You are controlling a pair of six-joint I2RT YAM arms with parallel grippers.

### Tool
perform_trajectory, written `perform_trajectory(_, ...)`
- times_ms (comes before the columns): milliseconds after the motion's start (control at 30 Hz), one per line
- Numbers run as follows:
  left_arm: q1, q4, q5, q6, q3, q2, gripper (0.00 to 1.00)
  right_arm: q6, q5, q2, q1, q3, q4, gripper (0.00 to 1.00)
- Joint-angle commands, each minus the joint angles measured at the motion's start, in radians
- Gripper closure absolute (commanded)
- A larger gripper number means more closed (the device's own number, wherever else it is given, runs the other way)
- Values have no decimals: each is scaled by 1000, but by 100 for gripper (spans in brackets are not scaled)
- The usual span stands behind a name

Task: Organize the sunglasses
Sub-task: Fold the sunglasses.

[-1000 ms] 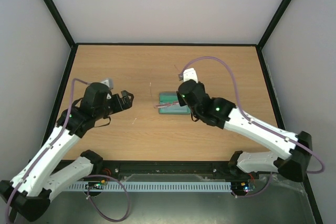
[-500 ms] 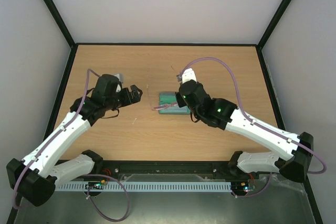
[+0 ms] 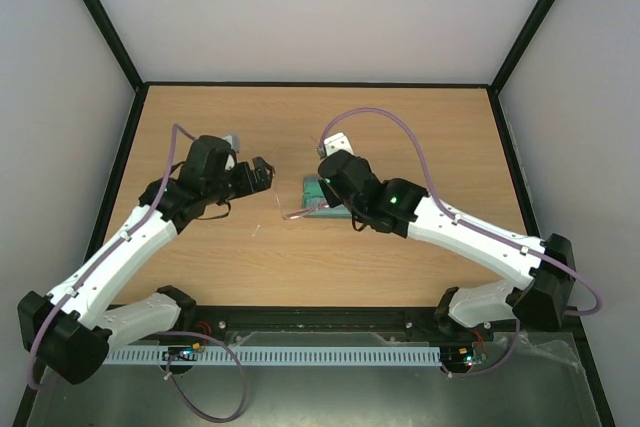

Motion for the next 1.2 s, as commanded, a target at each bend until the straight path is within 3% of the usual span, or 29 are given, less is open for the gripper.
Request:
perform_trajectory(0,-35,8,-28,21,36,28,1,-11,4,36,8,53,-51,99)
perform_trajectory(567,-180,51,-49,-18,15,89,0,33,-16,117,9,140,-61,99)
perform_trajectory(1167,-229,55,-14,-38,-6,58,0,76,-16,140,5,145,-73,99)
